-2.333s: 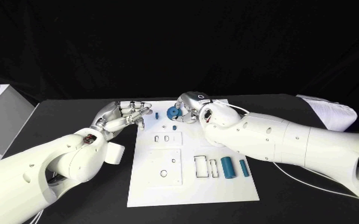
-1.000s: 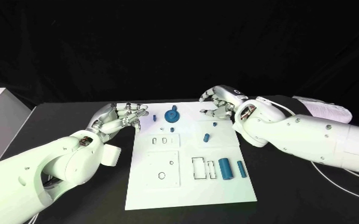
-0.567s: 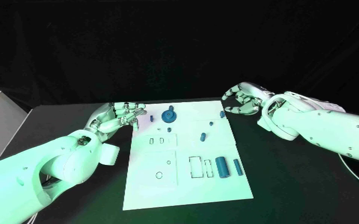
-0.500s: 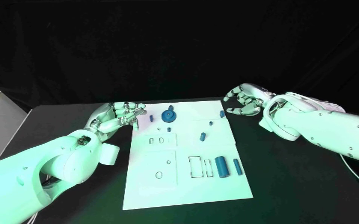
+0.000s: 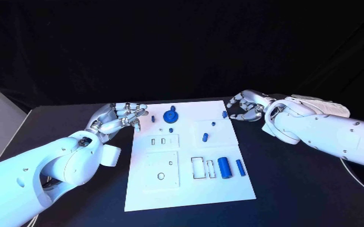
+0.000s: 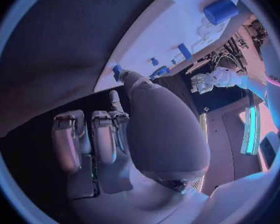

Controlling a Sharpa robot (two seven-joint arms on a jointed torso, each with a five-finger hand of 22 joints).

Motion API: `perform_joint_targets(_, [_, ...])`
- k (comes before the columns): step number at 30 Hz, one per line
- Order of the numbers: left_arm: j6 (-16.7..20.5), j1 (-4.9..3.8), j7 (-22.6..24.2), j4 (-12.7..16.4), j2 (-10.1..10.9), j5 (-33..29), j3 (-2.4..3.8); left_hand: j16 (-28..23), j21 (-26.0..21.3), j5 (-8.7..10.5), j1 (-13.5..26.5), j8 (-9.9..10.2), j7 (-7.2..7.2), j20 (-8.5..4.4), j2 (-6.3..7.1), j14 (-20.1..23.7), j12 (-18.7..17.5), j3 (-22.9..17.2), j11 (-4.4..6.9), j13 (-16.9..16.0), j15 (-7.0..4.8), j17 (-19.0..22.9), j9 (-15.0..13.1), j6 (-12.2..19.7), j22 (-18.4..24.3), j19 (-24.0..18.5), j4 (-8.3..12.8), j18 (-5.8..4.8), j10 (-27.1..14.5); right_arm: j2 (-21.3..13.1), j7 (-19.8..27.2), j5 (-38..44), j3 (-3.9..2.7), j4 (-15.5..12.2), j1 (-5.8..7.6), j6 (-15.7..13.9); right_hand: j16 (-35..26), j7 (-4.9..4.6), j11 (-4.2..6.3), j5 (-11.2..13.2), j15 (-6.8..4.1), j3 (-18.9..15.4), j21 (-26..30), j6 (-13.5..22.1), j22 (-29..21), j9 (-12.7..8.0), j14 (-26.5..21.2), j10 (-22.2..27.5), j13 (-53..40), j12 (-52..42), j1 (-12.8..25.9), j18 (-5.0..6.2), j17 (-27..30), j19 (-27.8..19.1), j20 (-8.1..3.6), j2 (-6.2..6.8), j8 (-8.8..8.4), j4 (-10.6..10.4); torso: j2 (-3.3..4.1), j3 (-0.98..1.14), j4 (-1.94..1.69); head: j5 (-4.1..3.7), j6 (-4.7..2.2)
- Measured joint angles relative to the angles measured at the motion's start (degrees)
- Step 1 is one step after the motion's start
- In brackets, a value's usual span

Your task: Assemble the parts on the task board

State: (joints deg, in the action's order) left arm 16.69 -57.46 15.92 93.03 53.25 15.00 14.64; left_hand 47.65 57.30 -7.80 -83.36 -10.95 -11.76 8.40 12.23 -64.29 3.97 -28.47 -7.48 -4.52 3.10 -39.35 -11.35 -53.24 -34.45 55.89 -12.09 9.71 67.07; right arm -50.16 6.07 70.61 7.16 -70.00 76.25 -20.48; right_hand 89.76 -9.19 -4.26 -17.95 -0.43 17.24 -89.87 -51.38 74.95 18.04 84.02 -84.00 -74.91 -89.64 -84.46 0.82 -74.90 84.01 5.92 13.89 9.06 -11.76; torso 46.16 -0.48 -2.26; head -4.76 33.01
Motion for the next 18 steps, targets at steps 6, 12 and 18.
perform_joint_targets(6, [-0.06,0.02,0.00,0.00,0.01,0.00,0.00,0.00,0.00,0.00,0.00,0.00,0.00,0.00,0.00,0.00,0.00,0.00,0.00,0.00,0.00,0.00,0.00,0.00,-0.03,0.00,0.00,0.00,0.00,1.24,-0.69,0.52,0.00,1.18,-0.46,-0.08,0.00,0.00,0.00,0.23,0.00,0.19,0.00,0.00,0.00,0.00,0.00,0.00,0.00,0.00,0.00,0.00,0.00,0.00,0.00,0.00,-0.22,-0.19,0.02,-0.04,0.04,0.10,0.25])
perform_joint_targets(12, [-0.11,0.02,0.00,0.02,0.04,0.00,0.00,0.00,0.00,0.00,0.00,0.00,0.00,0.00,0.00,0.00,0.00,0.00,0.00,0.00,0.00,0.00,0.01,0.00,-0.05,0.00,0.00,0.00,0.00,2.13,-1.42,0.68,0.00,2.02,-0.68,-0.15,0.00,0.00,0.00,0.23,0.00,0.34,0.00,0.00,-0.01,0.00,0.00,0.00,0.01,0.00,0.00,0.00,0.00,-0.01,0.01,0.00,-0.21,-0.34,0.03,-0.08,0.04,0.16,0.55])
perform_joint_targets(18, [-0.13,0.03,-0.02,0.03,0.09,0.00,0.00,0.00,0.00,0.00,0.00,0.00,0.00,0.00,0.00,0.00,0.00,0.00,0.00,0.00,0.00,0.00,0.01,0.00,-0.04,0.00,0.00,0.00,0.00,2.56,-1.90,0.72,-0.03,2.38,-0.93,-0.14,0.00,0.00,0.00,0.21,0.00,0.43,0.00,0.00,-0.01,0.00,0.00,0.00,0.01,0.00,0.24,0.00,-0.05,-0.01,0.01,-0.24,-0.21,-0.44,0.03,-0.08,0.08,0.25,0.81])
